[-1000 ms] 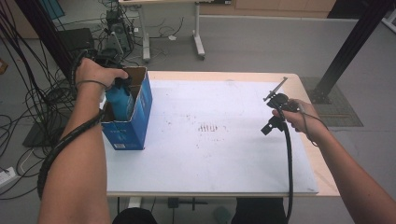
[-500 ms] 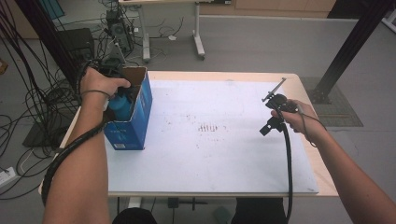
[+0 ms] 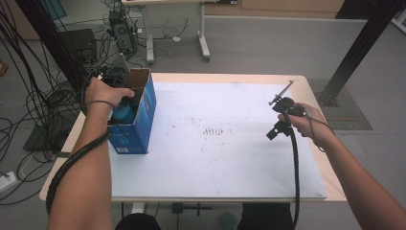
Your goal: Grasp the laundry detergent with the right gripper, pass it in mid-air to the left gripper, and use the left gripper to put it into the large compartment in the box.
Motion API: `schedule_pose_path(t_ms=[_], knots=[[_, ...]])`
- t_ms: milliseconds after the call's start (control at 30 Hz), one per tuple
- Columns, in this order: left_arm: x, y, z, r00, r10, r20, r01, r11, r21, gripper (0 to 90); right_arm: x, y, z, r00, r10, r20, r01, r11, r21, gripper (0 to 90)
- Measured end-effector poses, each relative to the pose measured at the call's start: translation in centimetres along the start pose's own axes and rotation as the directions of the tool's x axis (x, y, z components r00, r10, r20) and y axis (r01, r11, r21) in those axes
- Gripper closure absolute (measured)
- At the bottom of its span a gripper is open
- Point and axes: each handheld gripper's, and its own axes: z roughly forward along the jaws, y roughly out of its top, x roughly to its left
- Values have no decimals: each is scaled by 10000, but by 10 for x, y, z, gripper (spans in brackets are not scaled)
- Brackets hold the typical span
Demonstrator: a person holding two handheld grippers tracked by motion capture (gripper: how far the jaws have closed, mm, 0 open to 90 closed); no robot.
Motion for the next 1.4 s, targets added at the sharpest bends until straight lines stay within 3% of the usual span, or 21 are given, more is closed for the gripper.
schedule_pose_path(t_ms=[433,1400], knots=[[2,-3,11,10000,7,-7,-7,10000,79,375,2,0,-1,10000,-26,47,26,10000,31,72],[0,-3,12,10000,4,-21,-3,10000,93,374,2,1,-1,10000,-18,89,17,10000,70,71]])
